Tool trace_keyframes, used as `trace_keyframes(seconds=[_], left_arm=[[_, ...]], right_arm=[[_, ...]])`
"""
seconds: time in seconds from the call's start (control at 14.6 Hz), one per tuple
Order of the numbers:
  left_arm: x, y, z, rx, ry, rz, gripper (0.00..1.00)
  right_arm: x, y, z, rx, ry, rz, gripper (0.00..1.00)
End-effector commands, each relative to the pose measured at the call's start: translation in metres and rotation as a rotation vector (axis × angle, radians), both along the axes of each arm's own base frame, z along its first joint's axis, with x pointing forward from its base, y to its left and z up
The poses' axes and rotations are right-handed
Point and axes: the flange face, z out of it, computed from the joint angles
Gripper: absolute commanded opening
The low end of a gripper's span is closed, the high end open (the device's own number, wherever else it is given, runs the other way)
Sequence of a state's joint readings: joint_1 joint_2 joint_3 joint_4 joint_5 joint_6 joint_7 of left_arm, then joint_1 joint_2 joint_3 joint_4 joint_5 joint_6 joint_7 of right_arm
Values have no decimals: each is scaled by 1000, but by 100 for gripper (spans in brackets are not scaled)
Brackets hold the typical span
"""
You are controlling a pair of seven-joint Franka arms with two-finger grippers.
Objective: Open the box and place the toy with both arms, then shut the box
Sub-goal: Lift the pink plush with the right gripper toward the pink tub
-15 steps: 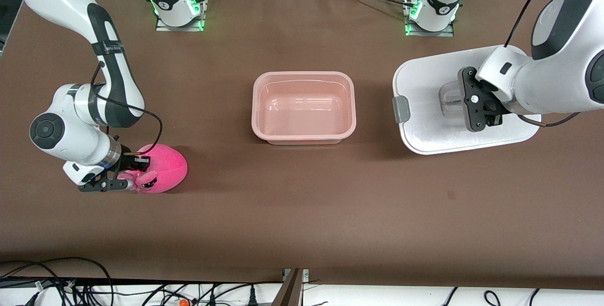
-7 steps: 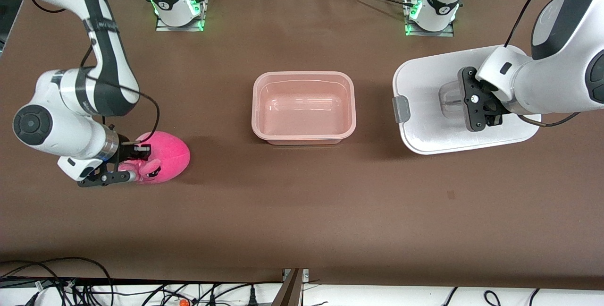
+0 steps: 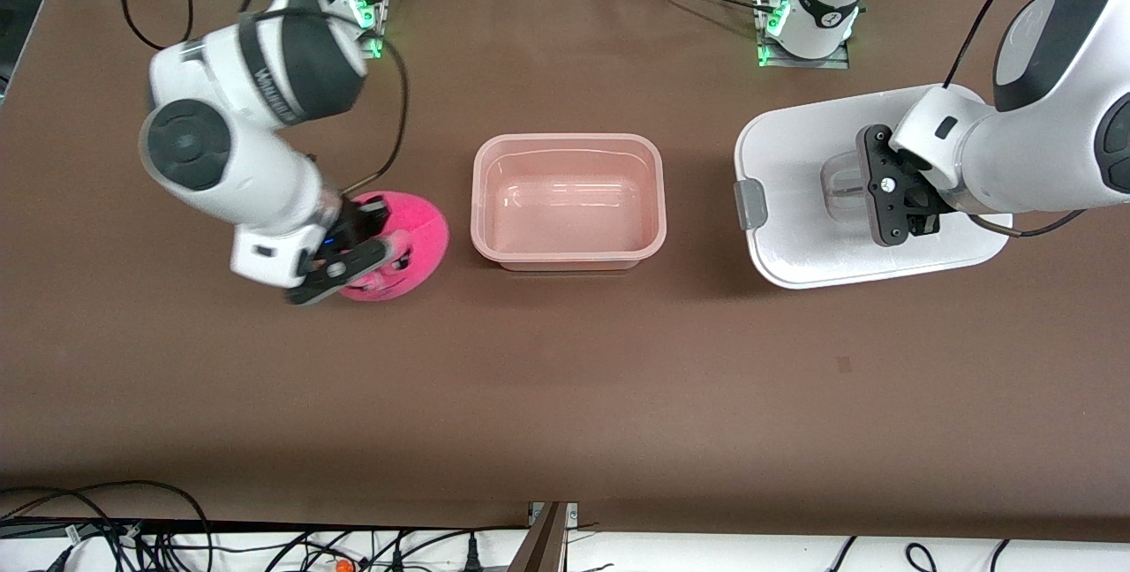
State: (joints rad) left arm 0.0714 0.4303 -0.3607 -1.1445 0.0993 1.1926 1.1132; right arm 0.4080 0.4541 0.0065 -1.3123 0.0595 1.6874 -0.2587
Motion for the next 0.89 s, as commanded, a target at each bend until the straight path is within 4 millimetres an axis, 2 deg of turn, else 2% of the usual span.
trace_keyframes(seconds=[0.0,0.14,0.34,0.55,0.69,0.82], left_arm=[[0,0,9,29,-11,-5,0],[-1,-1,9,29,-11,-6,0],[-1,0,8,25,-8,-5,0],[-1,0,8,24,-8,-5,0],[-1,-1,8,23,-9,-5,0],[-1,-3,9,22,-9,-8,0]], right_arm=[[-18,62,14,-8,-51,282,0],[-40,101,19,-2,-66,447,0],[-62,139,16,4,-79,611,0],[-100,194,-7,-35,-66,700,0],[-113,215,-23,-77,-79,749,0],[-120,224,-36,-94,-67,715,0]])
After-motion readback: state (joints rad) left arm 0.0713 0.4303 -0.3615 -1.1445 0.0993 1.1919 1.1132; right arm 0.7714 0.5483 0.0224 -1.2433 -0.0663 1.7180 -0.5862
